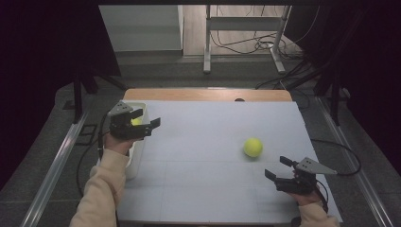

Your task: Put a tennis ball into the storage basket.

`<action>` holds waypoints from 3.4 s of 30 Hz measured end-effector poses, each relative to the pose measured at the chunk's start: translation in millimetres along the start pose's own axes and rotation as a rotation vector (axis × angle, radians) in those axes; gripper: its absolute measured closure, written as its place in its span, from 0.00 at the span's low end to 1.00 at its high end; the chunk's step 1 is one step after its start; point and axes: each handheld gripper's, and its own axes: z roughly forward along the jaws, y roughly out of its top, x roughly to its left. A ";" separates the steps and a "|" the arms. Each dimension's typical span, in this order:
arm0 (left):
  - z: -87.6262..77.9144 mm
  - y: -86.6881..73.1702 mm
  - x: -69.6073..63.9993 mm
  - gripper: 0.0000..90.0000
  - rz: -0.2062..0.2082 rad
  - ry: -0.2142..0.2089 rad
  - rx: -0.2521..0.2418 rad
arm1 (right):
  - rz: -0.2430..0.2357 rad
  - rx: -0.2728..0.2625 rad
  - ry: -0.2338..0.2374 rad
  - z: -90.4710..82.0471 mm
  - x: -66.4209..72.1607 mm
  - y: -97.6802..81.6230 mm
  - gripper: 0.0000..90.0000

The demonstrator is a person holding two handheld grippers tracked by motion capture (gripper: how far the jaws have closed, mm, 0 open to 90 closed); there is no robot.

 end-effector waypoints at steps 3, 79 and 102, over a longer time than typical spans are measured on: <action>1.5 -2.6 -7.4 0.18 0.012 -0.021 -0.001 | 0.004 0.001 -0.004 -1.5 0.3 -0.8 0.16; 72.5 -14.2 -105.0 0.17 0.151 -0.299 0.124 | -0.005 0.017 -0.002 -9.4 1.8 -5.5 0.16; 102.2 -17.3 -124.8 0.12 0.211 -0.335 0.180 | -0.007 0.018 0.004 -8.2 1.4 -5.2 0.16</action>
